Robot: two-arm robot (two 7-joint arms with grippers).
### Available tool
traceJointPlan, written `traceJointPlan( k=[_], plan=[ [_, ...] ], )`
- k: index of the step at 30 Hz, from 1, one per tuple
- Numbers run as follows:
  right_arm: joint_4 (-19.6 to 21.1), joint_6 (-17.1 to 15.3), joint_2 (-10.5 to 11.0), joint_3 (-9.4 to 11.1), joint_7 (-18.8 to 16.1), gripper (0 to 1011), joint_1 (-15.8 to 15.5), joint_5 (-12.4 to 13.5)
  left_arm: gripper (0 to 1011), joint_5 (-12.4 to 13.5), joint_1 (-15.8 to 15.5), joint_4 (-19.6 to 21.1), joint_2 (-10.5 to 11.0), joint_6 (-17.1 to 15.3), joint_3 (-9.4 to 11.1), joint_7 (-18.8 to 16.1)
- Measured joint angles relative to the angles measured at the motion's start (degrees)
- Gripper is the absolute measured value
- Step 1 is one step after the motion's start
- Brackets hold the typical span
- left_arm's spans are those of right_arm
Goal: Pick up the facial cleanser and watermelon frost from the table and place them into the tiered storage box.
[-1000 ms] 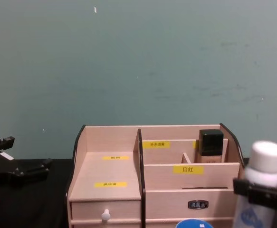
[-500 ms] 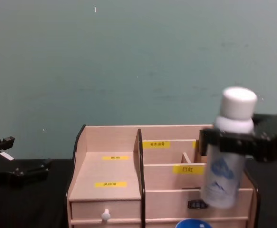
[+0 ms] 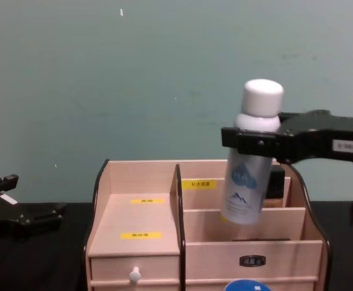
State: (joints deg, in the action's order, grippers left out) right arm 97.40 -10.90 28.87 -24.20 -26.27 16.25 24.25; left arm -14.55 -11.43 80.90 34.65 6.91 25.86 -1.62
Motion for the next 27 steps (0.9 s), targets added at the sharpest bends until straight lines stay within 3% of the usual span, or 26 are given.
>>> traceJointPlan(
  k=[16, 27],
  plan=[
    [-13.56, 2.04, -6.17, -2.94, 0.22, 594, 10.04, -2.30, 1010, 0.00, 0.00, 0.00, 0.00, 0.00, 0.00, 0.00],
    [-20.01, 3.49, -9.06, -3.61, -0.39, 594, 13.54, -2.99, 1010, 0.00, 0.00, 0.00, 0.00, 0.00, 0.00, 0.00]
  ],
)
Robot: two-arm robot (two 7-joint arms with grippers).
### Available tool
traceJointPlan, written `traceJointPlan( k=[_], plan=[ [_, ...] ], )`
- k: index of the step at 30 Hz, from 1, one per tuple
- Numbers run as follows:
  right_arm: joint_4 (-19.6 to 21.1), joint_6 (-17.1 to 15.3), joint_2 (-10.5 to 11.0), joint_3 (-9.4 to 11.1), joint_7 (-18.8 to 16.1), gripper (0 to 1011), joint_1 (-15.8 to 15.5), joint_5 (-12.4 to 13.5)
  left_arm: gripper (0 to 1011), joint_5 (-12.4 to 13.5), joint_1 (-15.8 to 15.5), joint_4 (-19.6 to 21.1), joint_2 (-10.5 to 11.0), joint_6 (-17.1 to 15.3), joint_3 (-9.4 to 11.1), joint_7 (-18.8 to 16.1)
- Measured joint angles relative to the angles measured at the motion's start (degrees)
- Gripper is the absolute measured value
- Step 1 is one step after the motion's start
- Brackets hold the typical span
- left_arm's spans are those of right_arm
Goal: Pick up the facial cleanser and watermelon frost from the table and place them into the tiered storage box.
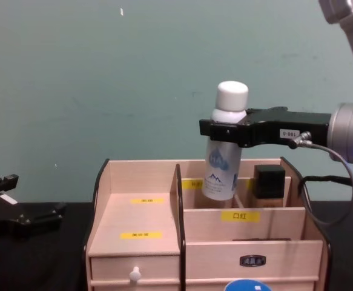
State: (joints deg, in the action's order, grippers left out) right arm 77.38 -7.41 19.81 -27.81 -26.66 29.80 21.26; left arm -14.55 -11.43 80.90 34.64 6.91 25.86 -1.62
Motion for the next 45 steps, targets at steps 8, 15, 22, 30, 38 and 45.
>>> traceJointPlan(
  k=[8, 15, 22, 30, 38, 45],
  plan=[
    [-3.26, 1.14, -1.29, -0.07, -0.86, 594, 1.68, -0.18, 1010, 0.00, 0.00, 0.00, 0.00, 0.00, 0.00, 0.00],
    [-5.03, 1.65, -1.92, -0.12, -1.59, 594, 2.57, -0.11, 1010, 0.00, 0.00, 0.00, 0.00, 0.00, 0.00, 0.00],
    [-5.99, 1.60, -2.15, -0.39, -2.05, 594, 3.02, -0.07, 1010, 0.00, 0.00, 0.00, 0.00, 0.00, 0.00, 0.00],
    [-6.95, 1.22, -2.33, -0.80, -2.53, 594, 3.27, -0.08, 1010, 0.00, 0.00, 0.00, 0.00, 0.00, 0.00, 0.00],
    [-8.40, 0.97, -2.61, -1.38, -3.03, 594, 3.45, -0.18, 1010, 0.00, 0.00, 0.00, 0.00, 0.00, 0.00, 0.00],
    [-9.61, 0.80, -2.93, -1.85, -3.43, 594, 3.68, -0.30, 1010, 0.00, 0.00, 0.00, 0.00, 0.00, 0.00, 0.00]
  ],
)
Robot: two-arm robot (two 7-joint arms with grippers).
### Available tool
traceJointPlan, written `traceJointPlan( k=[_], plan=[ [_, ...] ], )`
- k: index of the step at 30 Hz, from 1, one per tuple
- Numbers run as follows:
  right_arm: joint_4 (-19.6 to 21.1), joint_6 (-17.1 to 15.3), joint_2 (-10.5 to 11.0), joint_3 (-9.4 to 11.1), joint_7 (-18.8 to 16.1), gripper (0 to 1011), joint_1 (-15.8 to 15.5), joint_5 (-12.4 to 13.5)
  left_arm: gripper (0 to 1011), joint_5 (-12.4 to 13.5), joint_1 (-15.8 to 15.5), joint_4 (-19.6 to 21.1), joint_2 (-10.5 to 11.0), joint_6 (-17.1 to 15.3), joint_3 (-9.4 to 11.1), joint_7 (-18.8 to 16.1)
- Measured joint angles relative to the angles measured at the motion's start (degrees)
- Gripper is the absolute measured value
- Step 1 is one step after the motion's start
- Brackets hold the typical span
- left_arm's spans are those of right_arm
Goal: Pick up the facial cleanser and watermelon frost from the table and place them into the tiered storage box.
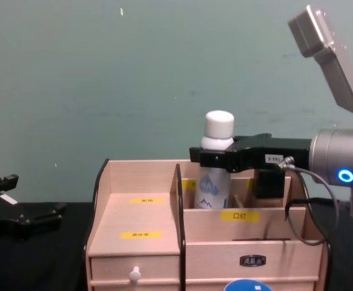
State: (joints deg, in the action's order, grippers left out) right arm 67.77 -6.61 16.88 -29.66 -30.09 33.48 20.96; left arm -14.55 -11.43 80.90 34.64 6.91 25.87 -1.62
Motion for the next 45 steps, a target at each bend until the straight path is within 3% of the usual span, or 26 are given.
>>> traceJointPlan(
  k=[17, 36, 45],
  plan=[
    [-2.44, -0.91, -0.69, -0.79, -0.44, 594, 0.31, -0.35, 1010, 0.00, 0.00, 0.00, 0.00, 0.00, 0.00, 0.00],
    [-2.42, -0.95, -0.69, -0.79, -0.44, 594, 0.33, -0.43, 1010, 0.00, 0.00, 0.00, 0.00, 0.00, 0.00, 0.00],
    [-2.35, -0.89, -0.67, -0.75, -0.47, 848, 0.29, -0.38, 1009, 0.00, 0.00, 0.00, 0.00, 0.00, 0.00, 0.00]
  ],
)
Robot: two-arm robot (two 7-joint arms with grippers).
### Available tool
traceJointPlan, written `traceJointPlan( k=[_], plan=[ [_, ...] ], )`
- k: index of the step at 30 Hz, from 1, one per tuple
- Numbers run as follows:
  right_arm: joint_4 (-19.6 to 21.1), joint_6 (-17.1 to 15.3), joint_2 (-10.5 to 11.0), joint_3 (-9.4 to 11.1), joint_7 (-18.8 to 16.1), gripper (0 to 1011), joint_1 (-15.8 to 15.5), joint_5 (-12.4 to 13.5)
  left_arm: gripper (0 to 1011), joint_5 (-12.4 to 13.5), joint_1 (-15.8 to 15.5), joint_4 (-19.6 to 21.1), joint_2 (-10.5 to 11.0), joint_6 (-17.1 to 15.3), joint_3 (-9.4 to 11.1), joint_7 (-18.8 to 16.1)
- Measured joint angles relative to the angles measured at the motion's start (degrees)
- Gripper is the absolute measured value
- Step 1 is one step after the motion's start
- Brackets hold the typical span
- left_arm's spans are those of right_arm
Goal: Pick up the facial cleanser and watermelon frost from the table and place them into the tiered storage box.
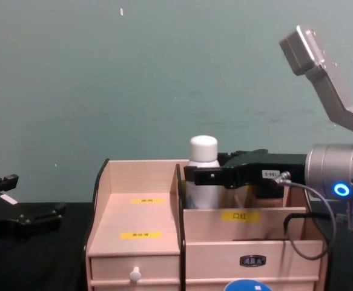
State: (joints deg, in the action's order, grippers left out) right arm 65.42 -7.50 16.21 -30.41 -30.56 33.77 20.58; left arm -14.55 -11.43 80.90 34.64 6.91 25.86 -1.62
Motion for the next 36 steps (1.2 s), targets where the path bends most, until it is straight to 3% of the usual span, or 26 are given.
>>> traceJointPlan(
  k=[6, 10, 15, 24, 30, 36],
  plan=[
    [0.01, 0.02, 0.03, 0.02, 0.00, 1002, -0.03, 0.04, 1010, 0.00, 0.00, 0.00, 0.00, 0.00, 0.00, 0.00],
    [0.03, 0.02, 0.05, 0.03, 0.00, 1002, -0.06, 0.04, 1010, 0.00, 0.00, 0.00, 0.00, 0.00, 0.00, 0.00],
    [2.92, -1.21, 1.30, 0.15, 0.16, 1002, -0.64, -0.01, 1009, 0.00, 0.00, 0.00, 0.00, 0.00, 0.00, 0.00],
    [15.05, -6.82, 6.63, 1.48, 1.44, 1002, -3.92, 0.45, 1010, 0.00, 0.00, 0.00, 0.00, 0.00, 0.00, 0.00],
    [24.24, -10.31, 11.17, 3.10, 2.34, 1003, -8.57, 2.61, 1010, 0.00, 0.00, 0.00, 0.00, 0.00, 0.00, 0.00],
    [30.71, -12.20, 14.36, 4.20, 3.44, 1002, -13.09, 4.61, 1010, 0.00, 0.00, 0.00, 0.00, 0.00, 0.00, 0.00]
  ],
)
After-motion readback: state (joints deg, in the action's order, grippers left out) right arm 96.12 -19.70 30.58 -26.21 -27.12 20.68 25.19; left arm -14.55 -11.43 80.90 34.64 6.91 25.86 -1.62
